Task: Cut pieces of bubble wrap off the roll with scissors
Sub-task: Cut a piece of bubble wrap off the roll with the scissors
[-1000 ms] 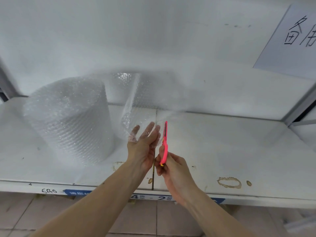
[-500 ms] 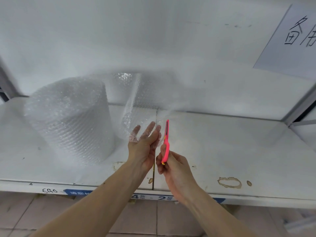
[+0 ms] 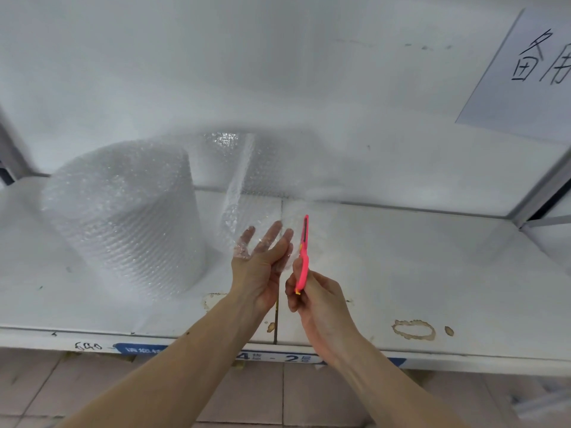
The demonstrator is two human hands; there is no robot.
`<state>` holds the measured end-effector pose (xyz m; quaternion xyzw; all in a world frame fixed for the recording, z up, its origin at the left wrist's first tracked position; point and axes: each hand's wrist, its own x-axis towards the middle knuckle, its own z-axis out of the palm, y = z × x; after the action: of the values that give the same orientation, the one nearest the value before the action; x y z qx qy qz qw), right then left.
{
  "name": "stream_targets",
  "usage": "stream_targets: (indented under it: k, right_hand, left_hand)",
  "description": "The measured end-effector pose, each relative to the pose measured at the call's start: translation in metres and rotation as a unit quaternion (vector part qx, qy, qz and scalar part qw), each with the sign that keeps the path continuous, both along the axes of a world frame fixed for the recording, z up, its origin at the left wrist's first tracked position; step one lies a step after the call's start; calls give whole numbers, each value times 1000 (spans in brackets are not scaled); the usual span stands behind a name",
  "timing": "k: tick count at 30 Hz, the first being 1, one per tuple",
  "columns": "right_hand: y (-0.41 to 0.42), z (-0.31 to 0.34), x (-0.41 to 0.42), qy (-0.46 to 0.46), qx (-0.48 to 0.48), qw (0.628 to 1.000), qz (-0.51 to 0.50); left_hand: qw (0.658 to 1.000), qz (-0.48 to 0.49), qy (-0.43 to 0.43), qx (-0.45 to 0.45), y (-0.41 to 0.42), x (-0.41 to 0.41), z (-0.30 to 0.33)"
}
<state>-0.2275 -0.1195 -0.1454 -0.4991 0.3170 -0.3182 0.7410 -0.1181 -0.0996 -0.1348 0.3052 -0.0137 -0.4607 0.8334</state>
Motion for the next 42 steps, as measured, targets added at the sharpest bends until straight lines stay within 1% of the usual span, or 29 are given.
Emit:
stream_targets:
  k: [13,18,22,32,42]
  right_hand:
    - [-4,3,1,-25,19,999,-15]
    - [-2,5,2,-18,19,999,-17]
    - [-5,6,3,-31,28,999,-31]
    - [-7,7,4,-24,26,999,-35]
    - [-14,6,5,-39,30,998,-51]
  left_hand:
    - [1000,-18,-13,-7,-2,-1,-5]
    - [1000,-21,-10,-5,-1,-2,-5]
    - [1000,-27,0,-10,0,-3,-5]
    - [999,-31,-5,-13,-1,-2,-4]
    - [999,-43,-18,-8,0,-4,-6]
